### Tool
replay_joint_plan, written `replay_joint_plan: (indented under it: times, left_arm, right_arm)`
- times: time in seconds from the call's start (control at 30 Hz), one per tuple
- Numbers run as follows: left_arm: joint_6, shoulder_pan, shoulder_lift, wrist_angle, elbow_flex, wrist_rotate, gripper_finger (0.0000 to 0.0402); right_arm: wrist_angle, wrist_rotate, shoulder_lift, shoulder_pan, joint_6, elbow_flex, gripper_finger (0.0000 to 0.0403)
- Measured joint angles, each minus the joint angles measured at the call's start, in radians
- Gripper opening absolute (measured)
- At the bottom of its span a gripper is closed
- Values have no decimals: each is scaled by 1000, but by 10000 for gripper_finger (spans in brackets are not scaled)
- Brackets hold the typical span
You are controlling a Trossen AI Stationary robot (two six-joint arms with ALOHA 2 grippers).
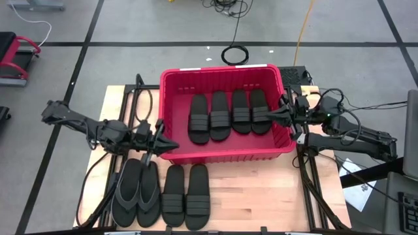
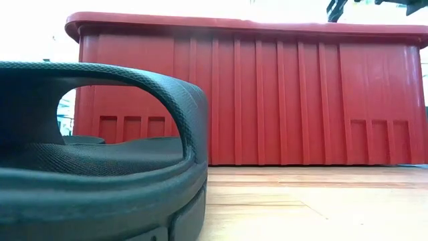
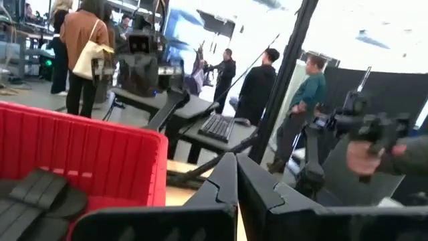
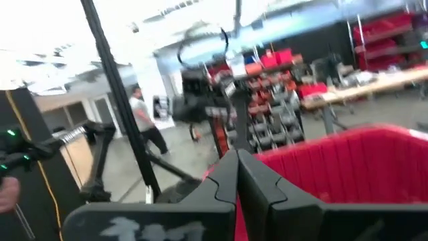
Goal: Pick and place slides into bin
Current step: Put the black slide into the red bin
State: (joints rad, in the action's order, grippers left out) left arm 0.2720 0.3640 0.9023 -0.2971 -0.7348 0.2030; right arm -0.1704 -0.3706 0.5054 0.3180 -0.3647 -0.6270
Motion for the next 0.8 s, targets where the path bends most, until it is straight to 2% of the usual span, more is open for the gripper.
replay_joint_plan:
  times: [0.1, 0.2, 0.3, 0.43, 0.6, 0.8]
  left_arm:
    - [3, 4, 0, 2, 3, 38, 0]
    - [32, 1, -1, -13, 2, 94, 2]
    - [36, 3, 0, -21, 2, 137, 1]
    - [26, 0, -1, -23, 2, 220, 4]
    - [44, -5, -14, -53, 2, 243, 11]
    - [40, -37, -60, -14, 2, 243, 2]
  right_arm:
    - [-73, -48, 11, 0, -2, -9, 0]
    - [-60, -53, 47, -18, -15, -71, 0]
    - [-33, -73, 112, -66, -4, -164, 0]
    - [21, -96, 220, -158, 100, -328, 0]
    - [191, 22, 386, -281, 235, -552, 0]
    - [534, 174, 596, -428, 356, -785, 0]
